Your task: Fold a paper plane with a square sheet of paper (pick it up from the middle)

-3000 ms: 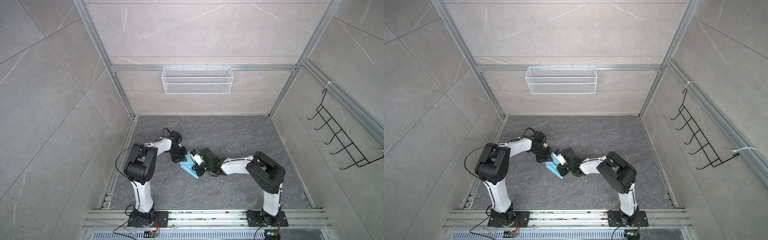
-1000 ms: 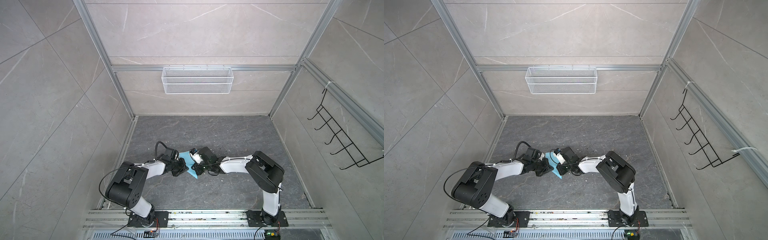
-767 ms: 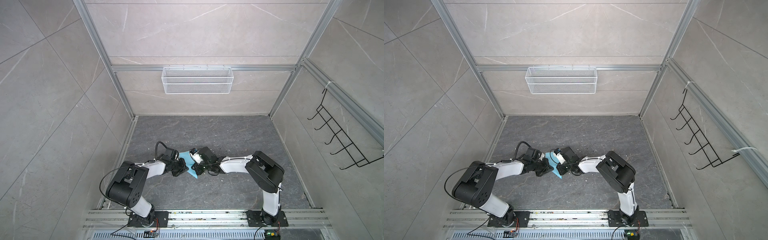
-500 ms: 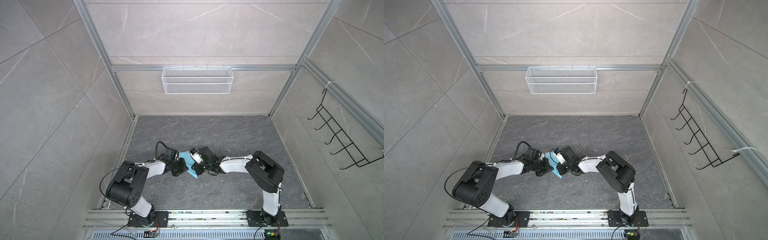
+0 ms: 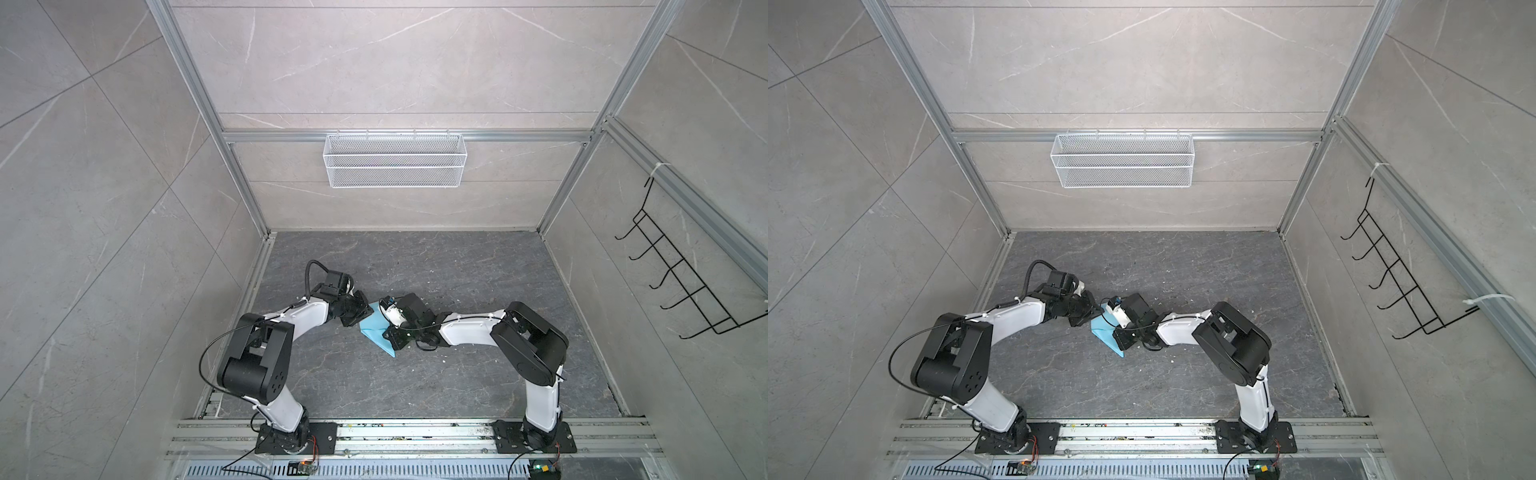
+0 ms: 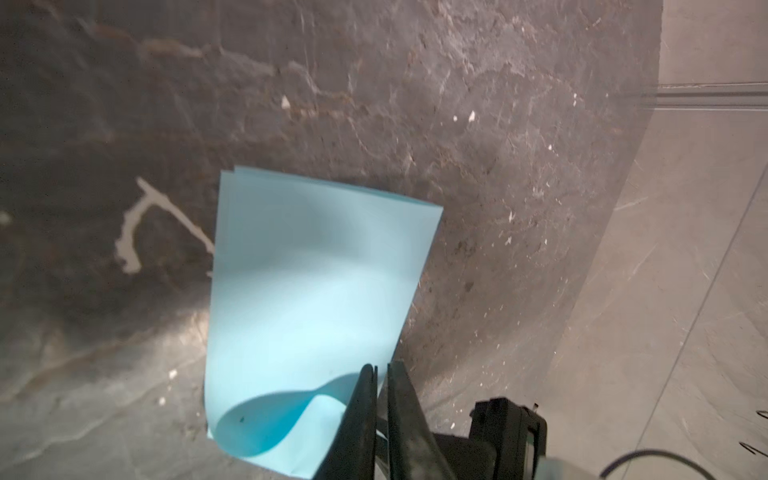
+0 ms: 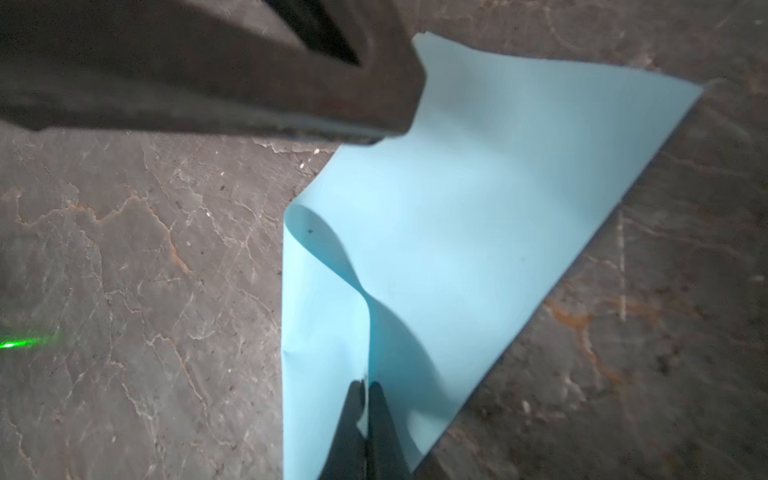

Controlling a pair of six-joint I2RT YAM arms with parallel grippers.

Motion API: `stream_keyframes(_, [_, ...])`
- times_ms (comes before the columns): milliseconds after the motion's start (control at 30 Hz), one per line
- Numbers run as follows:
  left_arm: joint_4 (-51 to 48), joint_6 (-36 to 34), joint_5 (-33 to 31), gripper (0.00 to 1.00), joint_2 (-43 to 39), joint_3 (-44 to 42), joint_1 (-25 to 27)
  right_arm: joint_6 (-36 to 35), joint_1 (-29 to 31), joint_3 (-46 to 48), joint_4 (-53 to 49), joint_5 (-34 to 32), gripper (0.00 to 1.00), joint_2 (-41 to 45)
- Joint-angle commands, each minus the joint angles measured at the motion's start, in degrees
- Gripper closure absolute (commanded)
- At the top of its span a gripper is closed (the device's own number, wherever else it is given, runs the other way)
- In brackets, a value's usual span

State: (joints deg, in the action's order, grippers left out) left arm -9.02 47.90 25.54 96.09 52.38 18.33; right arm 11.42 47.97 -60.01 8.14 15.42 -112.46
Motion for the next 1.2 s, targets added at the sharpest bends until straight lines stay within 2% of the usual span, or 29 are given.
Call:
stream_keyframes(0, [-5.16,-2.32,-1.3,0.88,3.49,2.25,0.04,0.71,-0.54,0.48,-3.91,-1.49,1.0,-1.9])
stream_keyframes(600, [-11.64,-4.11,-4.37,0.95,7.8,3.8,0.03,0.91,-0.54,-0.04,-4.44,-2.47,1.0,1.15])
stream_keyframes(1000, [-12.05,-4.96,-4.15,0.96,8.42,4.58,-0.01,0.8,-0.57,-0.02,-4.78,-2.76,1.0,0.87])
stream_keyframes(1167, [-11.9,-5.1,-2.49,0.96,6.36,5.73,0.02,0.8,-0.52,-0.23,-5.19,-2.42,1.0,-0.19])
